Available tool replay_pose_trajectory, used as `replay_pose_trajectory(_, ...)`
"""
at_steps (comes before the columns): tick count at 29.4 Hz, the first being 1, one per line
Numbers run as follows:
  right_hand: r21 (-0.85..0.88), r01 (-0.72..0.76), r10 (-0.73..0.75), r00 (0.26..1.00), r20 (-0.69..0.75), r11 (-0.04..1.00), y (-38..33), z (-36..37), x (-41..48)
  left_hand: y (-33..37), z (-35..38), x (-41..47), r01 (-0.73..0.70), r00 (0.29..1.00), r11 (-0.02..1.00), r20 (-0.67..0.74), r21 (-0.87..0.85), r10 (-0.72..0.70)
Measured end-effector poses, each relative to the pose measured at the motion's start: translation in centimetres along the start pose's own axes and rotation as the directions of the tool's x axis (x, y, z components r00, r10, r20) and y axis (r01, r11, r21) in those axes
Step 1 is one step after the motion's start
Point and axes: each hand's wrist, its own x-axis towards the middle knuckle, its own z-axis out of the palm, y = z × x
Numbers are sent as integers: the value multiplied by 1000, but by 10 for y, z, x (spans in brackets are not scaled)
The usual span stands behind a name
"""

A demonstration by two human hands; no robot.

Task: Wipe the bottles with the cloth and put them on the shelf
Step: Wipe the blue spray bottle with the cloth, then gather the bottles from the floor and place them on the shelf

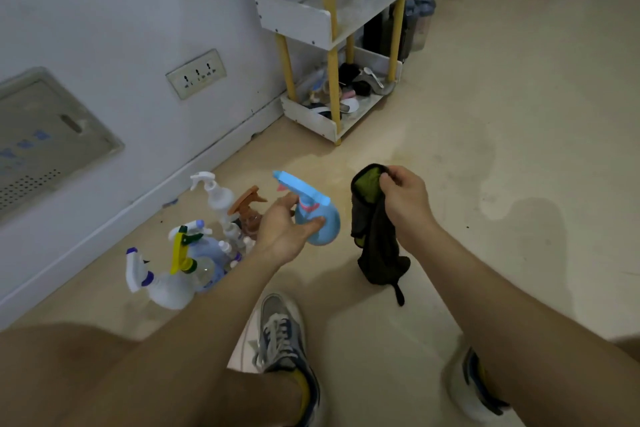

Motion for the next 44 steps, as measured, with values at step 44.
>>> replay_pose_trajectory(44, -674, 275, -58, 944, 325, 685, -20, -148, 63, 213, -6, 37, -15, 989, 890, 126, -455, 81)
